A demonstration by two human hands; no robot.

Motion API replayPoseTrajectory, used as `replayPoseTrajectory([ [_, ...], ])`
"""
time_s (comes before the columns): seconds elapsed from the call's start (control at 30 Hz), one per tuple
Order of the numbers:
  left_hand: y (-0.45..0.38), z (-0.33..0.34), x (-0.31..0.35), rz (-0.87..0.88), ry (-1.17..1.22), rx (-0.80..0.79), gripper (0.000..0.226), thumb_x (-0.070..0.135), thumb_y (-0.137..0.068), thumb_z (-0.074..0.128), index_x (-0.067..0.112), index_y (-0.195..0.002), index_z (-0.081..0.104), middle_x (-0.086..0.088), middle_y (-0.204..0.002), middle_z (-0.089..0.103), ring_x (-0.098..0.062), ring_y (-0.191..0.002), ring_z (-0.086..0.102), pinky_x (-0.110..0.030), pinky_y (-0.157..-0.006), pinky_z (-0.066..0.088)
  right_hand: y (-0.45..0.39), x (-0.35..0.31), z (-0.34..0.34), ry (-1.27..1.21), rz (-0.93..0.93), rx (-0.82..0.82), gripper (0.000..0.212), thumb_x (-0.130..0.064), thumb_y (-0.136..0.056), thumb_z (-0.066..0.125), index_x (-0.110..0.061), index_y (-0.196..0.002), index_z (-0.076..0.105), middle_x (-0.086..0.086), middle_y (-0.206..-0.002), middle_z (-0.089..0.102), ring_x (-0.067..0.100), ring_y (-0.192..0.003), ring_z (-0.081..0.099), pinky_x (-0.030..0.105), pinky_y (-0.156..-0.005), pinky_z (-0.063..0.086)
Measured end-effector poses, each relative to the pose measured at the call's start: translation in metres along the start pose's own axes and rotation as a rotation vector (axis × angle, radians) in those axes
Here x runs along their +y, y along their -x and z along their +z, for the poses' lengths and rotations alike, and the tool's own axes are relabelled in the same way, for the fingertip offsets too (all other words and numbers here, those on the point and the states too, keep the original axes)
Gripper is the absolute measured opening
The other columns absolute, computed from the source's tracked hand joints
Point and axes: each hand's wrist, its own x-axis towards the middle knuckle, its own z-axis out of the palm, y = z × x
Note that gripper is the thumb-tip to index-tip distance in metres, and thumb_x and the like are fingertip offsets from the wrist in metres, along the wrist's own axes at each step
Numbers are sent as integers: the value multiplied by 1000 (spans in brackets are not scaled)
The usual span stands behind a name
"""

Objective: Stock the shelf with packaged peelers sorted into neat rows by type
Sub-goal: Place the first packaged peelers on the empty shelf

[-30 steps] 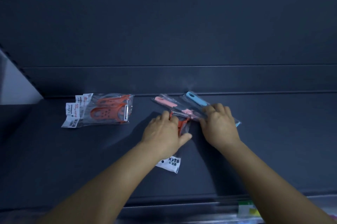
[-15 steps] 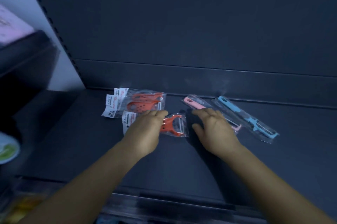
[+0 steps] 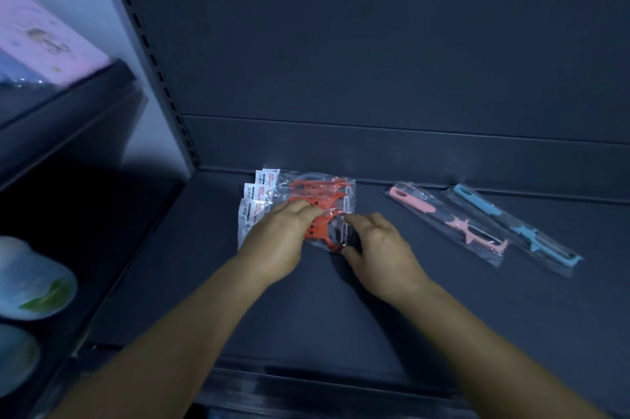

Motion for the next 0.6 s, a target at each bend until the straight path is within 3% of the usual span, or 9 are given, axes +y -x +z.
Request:
replayPoseTrajectory([
  [0.27, -11, -10, 16, 150, -67, -34, 65, 24, -92, 56, 24, -149, 24, 10, -153, 24, -12, -141, 20, -26, -116, 16, 5, 4, -3, 27, 50, 54, 45, -24, -91, 51, -18, -135, 43, 2, -132, 44, 23, -122, 42, 30, -99, 38],
  [0.43, -33, 3, 67, 280, -47, -62, 59, 20, -96, 48, 23, -149, 23, 8, -155, 21, -12, -142, 17, -23, -114, 12, 21, 35, -24, 101, 100, 92, 52, -19, -93, 48, -17, -142, 34, 0, -143, 38, 21, -130, 35, 28, -104, 32],
  [0.6, -56, 30, 117, 319, -60, -98, 57, 18, -98, 44, 23, -149, 21, 9, -156, 18, -13, -142, 19, -26, -114, 14, 38, 89, -51, 119, 155, 151, 49, -10, -91, 44, -20, -139, 40, -2, -139, 43, 20, -128, 38, 28, -102, 34],
])
